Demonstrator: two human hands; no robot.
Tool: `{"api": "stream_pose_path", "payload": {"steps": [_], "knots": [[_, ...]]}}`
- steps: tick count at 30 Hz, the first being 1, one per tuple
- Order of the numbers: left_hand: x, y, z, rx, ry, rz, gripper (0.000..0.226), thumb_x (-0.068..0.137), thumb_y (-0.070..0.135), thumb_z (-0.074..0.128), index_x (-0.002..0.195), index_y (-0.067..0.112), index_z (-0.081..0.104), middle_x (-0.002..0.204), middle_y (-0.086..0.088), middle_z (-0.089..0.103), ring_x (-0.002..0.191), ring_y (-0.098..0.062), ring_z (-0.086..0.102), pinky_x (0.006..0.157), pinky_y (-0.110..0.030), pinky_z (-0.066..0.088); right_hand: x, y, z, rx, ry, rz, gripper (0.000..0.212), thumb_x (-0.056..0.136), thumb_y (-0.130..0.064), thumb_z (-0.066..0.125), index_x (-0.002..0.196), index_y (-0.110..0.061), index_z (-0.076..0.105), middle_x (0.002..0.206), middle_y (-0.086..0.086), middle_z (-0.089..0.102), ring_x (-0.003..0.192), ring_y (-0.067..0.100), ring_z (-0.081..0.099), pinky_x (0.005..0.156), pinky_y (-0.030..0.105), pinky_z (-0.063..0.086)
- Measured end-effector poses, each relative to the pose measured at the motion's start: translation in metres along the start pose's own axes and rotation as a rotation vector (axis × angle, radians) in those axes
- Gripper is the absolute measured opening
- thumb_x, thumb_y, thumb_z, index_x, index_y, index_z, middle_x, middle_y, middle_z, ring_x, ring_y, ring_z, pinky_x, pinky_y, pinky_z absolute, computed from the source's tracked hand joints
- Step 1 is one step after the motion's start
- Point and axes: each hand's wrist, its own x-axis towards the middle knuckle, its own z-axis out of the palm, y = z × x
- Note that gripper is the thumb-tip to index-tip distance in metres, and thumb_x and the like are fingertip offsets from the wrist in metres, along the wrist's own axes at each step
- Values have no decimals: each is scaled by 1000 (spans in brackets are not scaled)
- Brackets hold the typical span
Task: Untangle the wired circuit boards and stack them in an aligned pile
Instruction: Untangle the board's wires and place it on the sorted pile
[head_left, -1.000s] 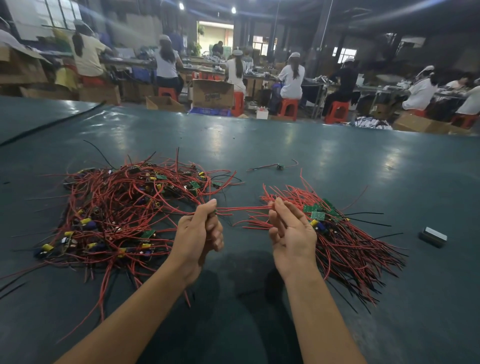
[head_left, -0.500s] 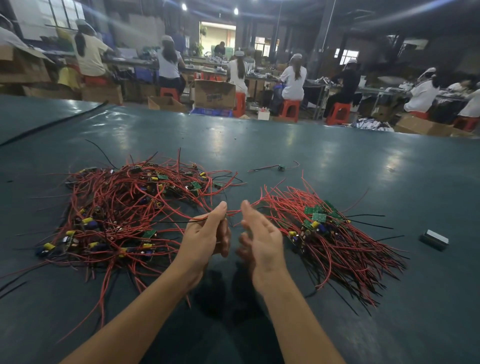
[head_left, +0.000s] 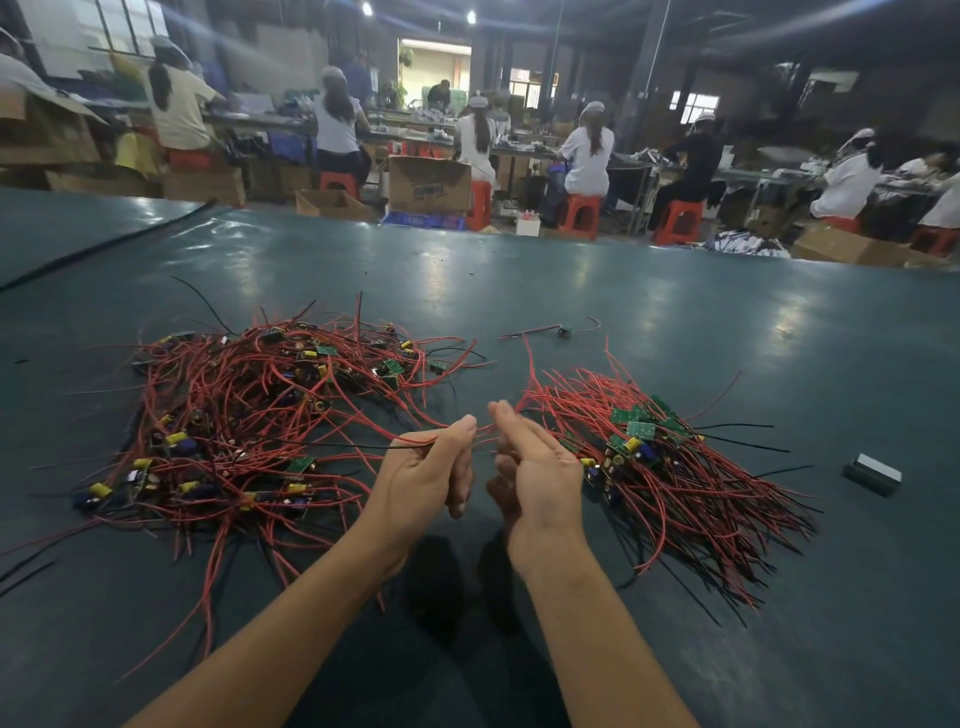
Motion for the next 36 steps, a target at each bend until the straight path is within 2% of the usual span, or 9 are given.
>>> {"api": "stream_pose_path", "payload": {"steps": [5,12,18,21,27,30,32,34,36], "knots": [[-2,0,1,9,-62,33,50,93,33,51,46,19,41,43,-6,41,39,-18,40,45,-26,38,17,-15,-17,164,168,-40,20,84,-13,76,65,-16,68,48,-8,44,35,3,31,33,16,21],[-4,-1,8,39,-122,56,49,91,33,48,44,18,41,41,-3,43,38,-16,41,46,-24,38,25,-24,-23,352,231,-67,17,88,-11,71,72,-13,66,49,-8,48,37,2,34,35,16,25],[-3,0,1,8,-89,62,53,96,31,55,46,15,42,43,-5,43,39,-16,41,45,-24,38,22,-25,-24,298,236,-80,19,87,-12,72,70,-14,66,49,-8,50,38,2,36,36,16,27],[-1,1,-2,-4,-49,43,50,96,27,47,50,9,40,44,-6,42,39,-17,40,44,-24,37,19,-24,-23,274,234,-104,23,87,-13,73,65,-17,66,48,-9,49,37,2,35,35,16,27],[-3,-1,-1,82,-79,70,50,95,31,52,52,6,50,46,-5,47,42,-16,45,45,-22,40,20,-27,-27,307,239,-87,11,87,-16,73,77,-14,70,49,-10,50,39,2,36,36,16,29],[-4,-6,-1,173,-31,128,41,97,33,56,69,5,66,49,-3,54,44,-13,48,47,-21,42,20,-26,-27,195,226,-59,13,87,-28,74,80,-18,69,54,-10,58,42,3,41,37,17,32],[-3,-8,-2,244,32,200,34,92,39,58,72,14,69,50,-2,57,44,-12,49,49,-22,42,17,-23,-25,33,194,5,24,85,-42,73,85,-18,71,64,-10,65,48,5,46,38,17,35],[-3,-10,-4,301,114,270,24,89,42,60,77,24,71,52,2,57,47,-7,49,51,-20,41,12,-19,-20,-125,118,57,35,83,-52,70,89,-17,72,69,-9,68,51,6,51,40,17,37],[-3,-11,-7,377,174,313,24,90,46,63,95,25,74,59,12,62,54,-2,54,56,-22,45,5,-14,-14,-247,-17,78,40,83,-57,68,81,-18,75,68,-9,69,48,5,55,42,17,37]]}}
